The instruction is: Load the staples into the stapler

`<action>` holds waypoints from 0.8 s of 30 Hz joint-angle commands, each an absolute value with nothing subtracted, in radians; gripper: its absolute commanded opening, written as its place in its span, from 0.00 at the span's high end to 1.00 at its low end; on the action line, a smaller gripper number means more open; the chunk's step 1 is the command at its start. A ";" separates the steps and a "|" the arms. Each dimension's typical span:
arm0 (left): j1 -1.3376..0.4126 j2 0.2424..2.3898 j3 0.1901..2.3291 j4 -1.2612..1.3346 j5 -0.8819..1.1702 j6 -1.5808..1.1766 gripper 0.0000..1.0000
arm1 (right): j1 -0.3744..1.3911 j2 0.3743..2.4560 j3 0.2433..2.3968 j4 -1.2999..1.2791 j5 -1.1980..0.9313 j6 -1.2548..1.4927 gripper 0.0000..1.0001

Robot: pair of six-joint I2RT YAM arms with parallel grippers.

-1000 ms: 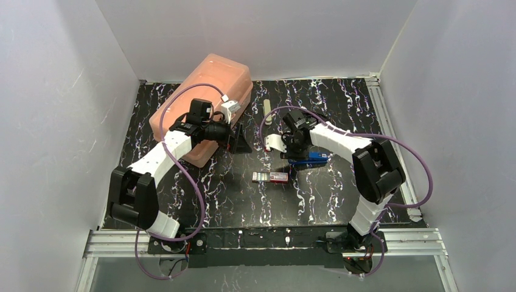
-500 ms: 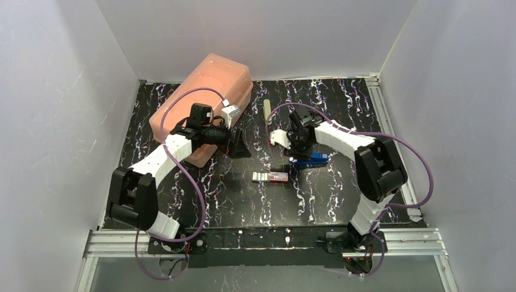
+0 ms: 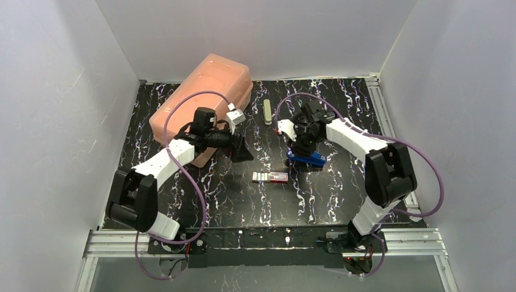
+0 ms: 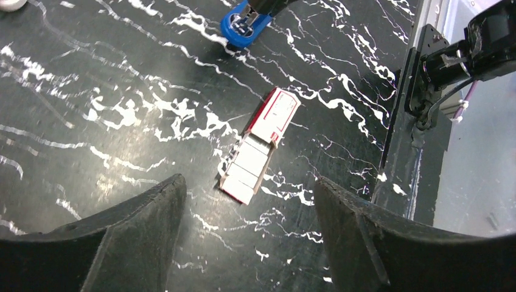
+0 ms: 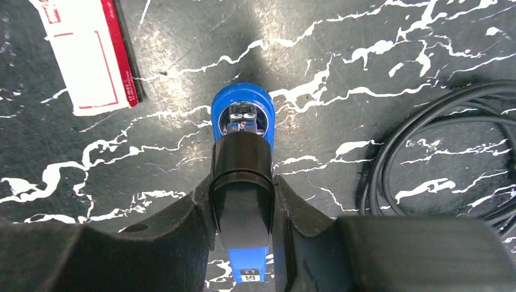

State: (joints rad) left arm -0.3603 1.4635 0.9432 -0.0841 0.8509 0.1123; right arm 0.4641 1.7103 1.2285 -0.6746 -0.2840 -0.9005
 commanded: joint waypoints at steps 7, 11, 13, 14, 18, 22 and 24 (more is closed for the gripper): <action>-0.510 1.569 1.058 0.052 0.908 0.235 0.29 | 0.443 1.624 1.354 -0.712 -0.602 -0.843 0.99; -0.564 1.625 1.135 0.064 0.904 0.242 0.22 | 0.442 1.611 1.361 -0.699 -0.701 -0.792 0.99; -0.583 1.649 1.158 0.073 0.892 0.246 0.19 | 0.442 1.605 1.356 -0.684 -0.747 -0.764 0.99; -0.590 1.660 1.168 0.076 0.889 0.252 0.18 | 0.442 1.601 1.352 -0.677 -0.758 -0.752 0.99; -0.597 1.683 1.162 0.119 0.914 0.261 0.21 | 0.443 1.585 1.337 -0.639 -0.814 -0.702 0.99; -0.598 1.677 1.123 0.178 0.941 0.266 0.31 | 0.443 1.573 1.324 -0.617 -0.846 -0.671 0.99; -0.597 1.679 1.111 0.200 0.948 0.264 0.36 | 0.442 1.572 1.318 -0.611 -0.859 -0.666 0.99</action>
State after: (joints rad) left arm -0.5976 1.6840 1.1397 0.1383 0.8997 0.2451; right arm 0.4454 1.6283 1.3064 -0.6712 -0.7528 -0.7147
